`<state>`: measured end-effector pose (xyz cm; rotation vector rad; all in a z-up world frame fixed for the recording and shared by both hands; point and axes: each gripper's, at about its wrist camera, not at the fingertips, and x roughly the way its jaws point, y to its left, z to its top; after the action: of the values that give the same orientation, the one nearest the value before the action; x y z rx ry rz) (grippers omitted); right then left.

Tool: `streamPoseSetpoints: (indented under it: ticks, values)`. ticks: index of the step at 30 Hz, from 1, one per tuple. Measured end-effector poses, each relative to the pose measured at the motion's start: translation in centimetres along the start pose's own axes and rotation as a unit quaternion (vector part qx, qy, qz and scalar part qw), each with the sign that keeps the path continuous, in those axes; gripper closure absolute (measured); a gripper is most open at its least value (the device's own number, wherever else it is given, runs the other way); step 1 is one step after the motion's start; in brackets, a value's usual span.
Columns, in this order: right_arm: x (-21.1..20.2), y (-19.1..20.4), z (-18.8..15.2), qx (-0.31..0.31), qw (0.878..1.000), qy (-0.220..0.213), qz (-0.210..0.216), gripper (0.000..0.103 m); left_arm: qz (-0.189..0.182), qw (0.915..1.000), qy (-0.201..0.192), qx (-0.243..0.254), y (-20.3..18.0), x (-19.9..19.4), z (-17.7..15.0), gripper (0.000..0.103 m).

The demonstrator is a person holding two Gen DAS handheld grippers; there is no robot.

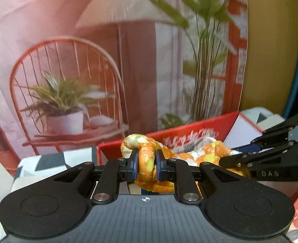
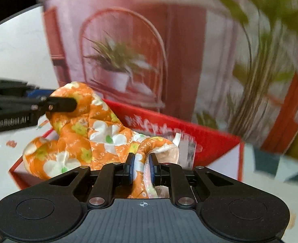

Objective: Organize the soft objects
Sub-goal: 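Lift the orange floral cloth with the left tool and release it into the box, then move the open left tool down onto the black eye mask pile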

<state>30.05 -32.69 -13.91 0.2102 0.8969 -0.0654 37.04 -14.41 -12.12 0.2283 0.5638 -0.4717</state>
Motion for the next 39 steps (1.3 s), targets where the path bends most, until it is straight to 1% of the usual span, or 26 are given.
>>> streamPoseSetpoints:
  ticks: [2,3,4,5,6,8,9,11,14,17,18,21,22,24,28,32,35,39]
  values:
    - [1.4,-0.6,-0.1,0.008,1.0,0.021,-0.013,0.088,-0.004,0.9998,0.019,0.002,0.1,1.3,-0.3,0.084]
    - [2.0,-0.7,-0.1,0.01,0.999,0.035,-0.023,0.085,-0.008,0.9995,0.03,0.01,0.0,1.9,-0.5,0.079]
    - [2.4,-0.9,-0.3,0.013,0.998,0.049,-0.037,0.083,-0.005,0.9989,0.039,0.024,-0.2,2.4,-0.6,0.077]
    - [2.6,-0.9,-0.5,0.017,0.997,0.061,-0.049,0.076,0.003,0.9984,0.044,0.036,-0.3,2.6,-0.9,0.073]
    - [2.6,-1.0,-0.6,0.017,0.996,0.063,-0.054,0.075,0.007,0.998,0.044,0.044,-0.3,2.6,-1.0,0.063]
    - [2.2,-1.0,-0.8,0.012,0.996,0.061,-0.06,0.075,0.003,0.9985,0.042,0.036,0.4,2.4,-0.9,0.053]
    - [2.0,-1.1,-0.9,0.012,0.996,0.059,-0.065,0.075,0.001,0.9988,0.04,0.03,0.7,2.2,-0.8,0.051]
    - [1.2,-1.3,-1.0,0.013,0.997,0.052,-0.064,0.075,-0.001,0.999,0.037,0.025,1.0,1.6,-0.5,0.051]
    - [0.1,-1.1,-1.4,0.015,0.997,0.043,-0.059,0.075,-0.013,0.9991,0.037,0.018,1.5,0.2,-0.5,0.051]
    - [-1.7,-0.4,-2.0,0.012,0.999,0.023,-0.044,0.075,-0.029,0.9989,0.035,-0.006,2.1,-1.9,-0.9,0.051]
    - [-2.4,0.0,-2.3,0.012,0.999,0.015,-0.039,0.075,-0.039,0.9979,0.05,-0.002,2.2,-2.7,-1.1,0.051]
    - [-4.9,0.7,-3.3,0.027,0.999,-0.024,-0.005,0.075,-0.028,0.9988,0.038,0.013,1.9,-5.3,-2.0,0.051]
    - [-5.7,0.8,-3.6,0.034,0.999,-0.037,0.006,0.075,-0.031,0.9989,0.034,0.01,2.0,-6.4,-2.5,0.051]
    - [-7.3,1.1,-4.5,0.048,0.997,-0.057,0.017,0.075,-0.045,0.9984,0.033,-0.006,2.3,-8.1,-3.4,0.051]
    - [-10.1,2.0,-6.4,0.052,0.994,-0.088,0.029,0.074,-0.061,0.9969,0.037,-0.033,2.7,-10.9,-5.8,0.051]
    - [-11.8,2.3,-8.1,0.072,0.992,-0.089,0.06,0.074,-0.083,0.9926,0.051,-0.071,3.2,-13.1,-9.0,0.051]
    - [-12.7,2.9,-9.5,0.068,0.992,-0.085,0.067,0.074,-0.093,0.9889,0.066,-0.096,3.2,-13.7,-11.3,0.05]
    - [-12.9,4.0,-12.1,0.062,0.994,-0.065,0.067,0.073,-0.094,0.9836,0.086,-0.127,3.0,-13.9,-14.1,0.044]
